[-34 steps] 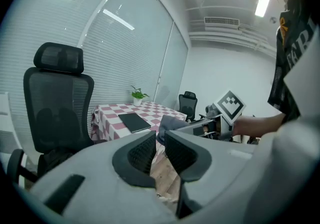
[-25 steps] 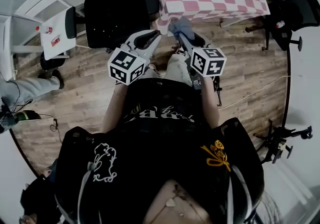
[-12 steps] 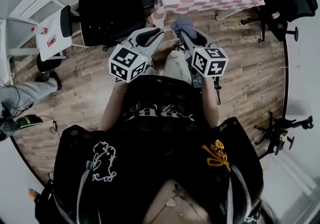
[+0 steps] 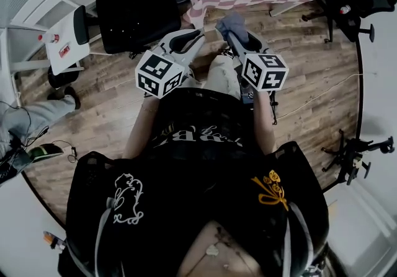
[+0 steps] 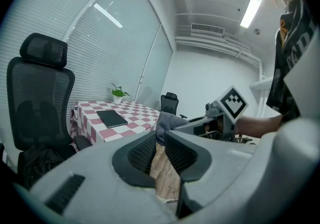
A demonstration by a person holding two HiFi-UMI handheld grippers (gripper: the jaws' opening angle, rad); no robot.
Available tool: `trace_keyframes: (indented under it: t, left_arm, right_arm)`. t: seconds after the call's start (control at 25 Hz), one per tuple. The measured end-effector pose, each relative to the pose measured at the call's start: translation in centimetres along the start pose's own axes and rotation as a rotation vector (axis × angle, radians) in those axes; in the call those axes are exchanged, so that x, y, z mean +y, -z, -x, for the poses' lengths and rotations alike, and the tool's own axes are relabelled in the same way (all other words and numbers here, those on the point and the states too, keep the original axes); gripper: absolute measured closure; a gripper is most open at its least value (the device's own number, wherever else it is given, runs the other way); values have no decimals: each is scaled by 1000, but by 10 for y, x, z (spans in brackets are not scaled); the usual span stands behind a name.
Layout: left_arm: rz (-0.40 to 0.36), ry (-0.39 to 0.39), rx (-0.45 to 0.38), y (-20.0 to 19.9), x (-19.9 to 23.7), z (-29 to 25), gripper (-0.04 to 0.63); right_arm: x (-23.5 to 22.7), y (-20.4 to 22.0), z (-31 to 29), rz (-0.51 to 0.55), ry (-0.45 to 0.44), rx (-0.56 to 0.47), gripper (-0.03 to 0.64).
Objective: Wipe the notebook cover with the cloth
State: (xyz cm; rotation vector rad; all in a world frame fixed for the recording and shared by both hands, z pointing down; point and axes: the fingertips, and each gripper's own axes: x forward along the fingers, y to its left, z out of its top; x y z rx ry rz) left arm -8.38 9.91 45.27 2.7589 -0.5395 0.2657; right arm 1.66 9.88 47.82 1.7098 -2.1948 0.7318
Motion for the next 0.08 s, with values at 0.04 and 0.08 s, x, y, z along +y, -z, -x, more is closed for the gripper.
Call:
trace_keyframes:
  t: [0.04, 0.08]
  left_arm:
    - [0, 3, 0, 0, -1, -3, 532]
    - [-1, 7, 0, -1, -2, -6, 532]
  right_arm:
    - [-4, -2, 1, 0, 5, -2, 476]
    - [-8, -3, 1, 0, 9, -5, 476]
